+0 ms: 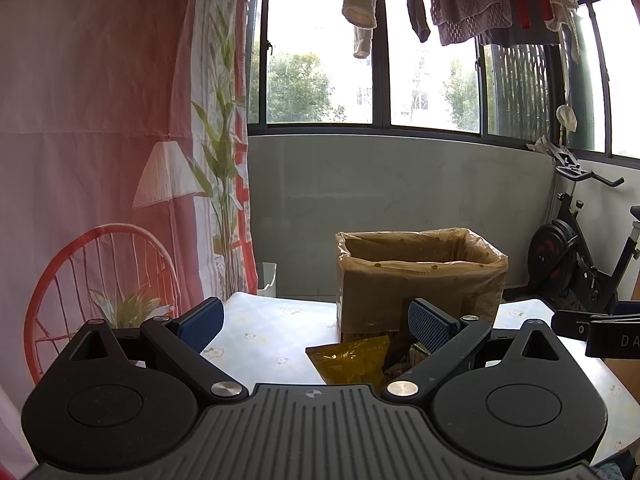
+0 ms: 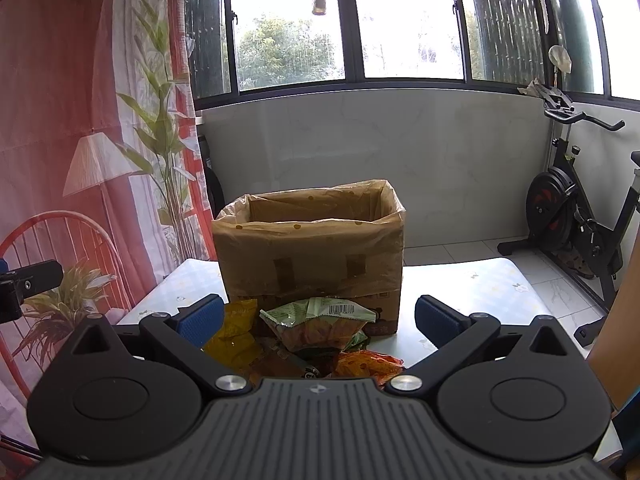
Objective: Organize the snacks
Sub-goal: 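Grasp the green-and-red snack bag with the right tool while the left tool approaches the cracker packet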
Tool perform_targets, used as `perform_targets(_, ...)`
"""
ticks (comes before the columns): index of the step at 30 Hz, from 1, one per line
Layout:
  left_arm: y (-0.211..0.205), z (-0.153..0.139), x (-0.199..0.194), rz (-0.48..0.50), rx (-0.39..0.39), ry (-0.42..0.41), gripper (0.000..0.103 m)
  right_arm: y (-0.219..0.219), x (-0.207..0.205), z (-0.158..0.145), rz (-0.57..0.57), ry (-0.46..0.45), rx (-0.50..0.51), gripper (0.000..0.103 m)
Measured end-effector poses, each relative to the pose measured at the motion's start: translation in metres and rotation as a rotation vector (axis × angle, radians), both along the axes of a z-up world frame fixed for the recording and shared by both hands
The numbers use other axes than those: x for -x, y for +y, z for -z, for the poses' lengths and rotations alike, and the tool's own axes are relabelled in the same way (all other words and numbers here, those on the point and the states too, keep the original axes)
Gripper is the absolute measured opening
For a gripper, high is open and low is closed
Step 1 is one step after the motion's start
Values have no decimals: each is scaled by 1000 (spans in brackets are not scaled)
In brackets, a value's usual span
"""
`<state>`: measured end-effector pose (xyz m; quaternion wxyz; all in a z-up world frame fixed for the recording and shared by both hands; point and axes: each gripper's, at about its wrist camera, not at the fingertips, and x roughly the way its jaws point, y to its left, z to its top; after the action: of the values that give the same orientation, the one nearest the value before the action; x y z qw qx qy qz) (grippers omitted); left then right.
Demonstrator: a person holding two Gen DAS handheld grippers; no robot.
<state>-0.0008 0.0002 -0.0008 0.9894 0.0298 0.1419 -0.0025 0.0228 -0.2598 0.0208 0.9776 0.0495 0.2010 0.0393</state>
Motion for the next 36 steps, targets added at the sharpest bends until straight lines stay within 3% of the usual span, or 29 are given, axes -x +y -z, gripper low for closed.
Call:
perform_targets(12,6,4,-6,-3,15,-3,100,-5,4,5,-15,-46,-21,103)
perform_targets(19,19,27,-40,-103,7,27,100,-23,-6,35,27,-120,-79,103)
perform_targets(36,15,119,-100,-51,44,190,96,-42,-57,143,57,134,-46,103)
